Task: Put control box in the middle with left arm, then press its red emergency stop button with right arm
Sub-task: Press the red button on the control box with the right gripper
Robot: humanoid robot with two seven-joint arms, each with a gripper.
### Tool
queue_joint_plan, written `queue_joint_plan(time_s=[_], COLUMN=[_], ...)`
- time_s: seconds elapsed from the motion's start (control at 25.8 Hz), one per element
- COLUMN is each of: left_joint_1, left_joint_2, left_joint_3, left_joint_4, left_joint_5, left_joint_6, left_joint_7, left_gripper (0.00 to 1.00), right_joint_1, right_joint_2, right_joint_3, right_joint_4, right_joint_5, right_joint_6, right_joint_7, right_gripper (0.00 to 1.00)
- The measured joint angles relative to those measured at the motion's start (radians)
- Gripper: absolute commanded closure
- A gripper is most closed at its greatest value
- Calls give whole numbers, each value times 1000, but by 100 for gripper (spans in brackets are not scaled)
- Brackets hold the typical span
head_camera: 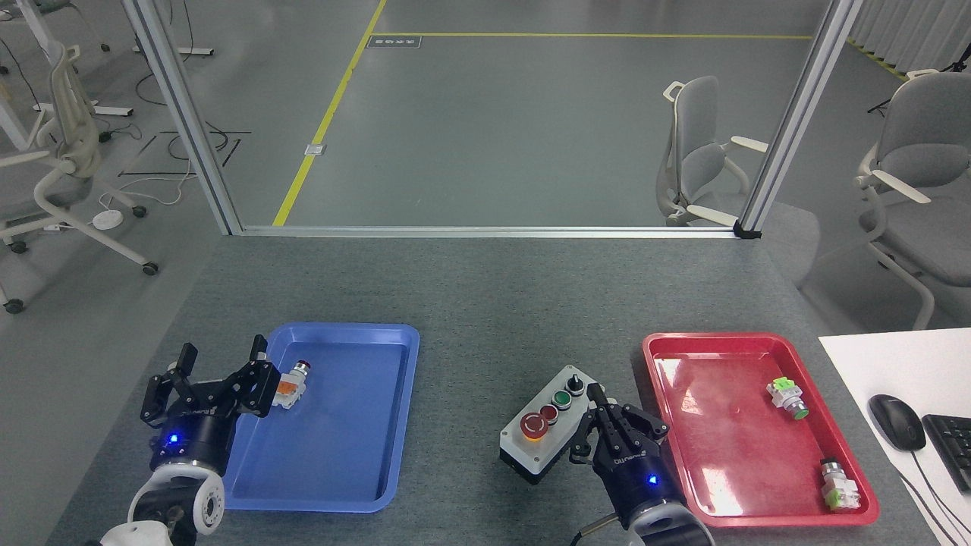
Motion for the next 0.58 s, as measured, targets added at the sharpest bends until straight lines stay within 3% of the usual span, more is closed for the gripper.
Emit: queue_joint_plan(time_s=[0.58], left_joint_1=[-3], left_joint_2=[11], left_joint_3=[0], left_joint_4=[11], left_joint_5=[6], left_joint_6=[-16], left_joint_7=[-2], left_gripper=[1], right_joint_1=[-1], right_joint_2=[21], right_joint_3=[50], right_joint_4=[50], right_joint_5=[-1], right_joint_6=[-10], right_joint_7=[1], right_gripper=[100])
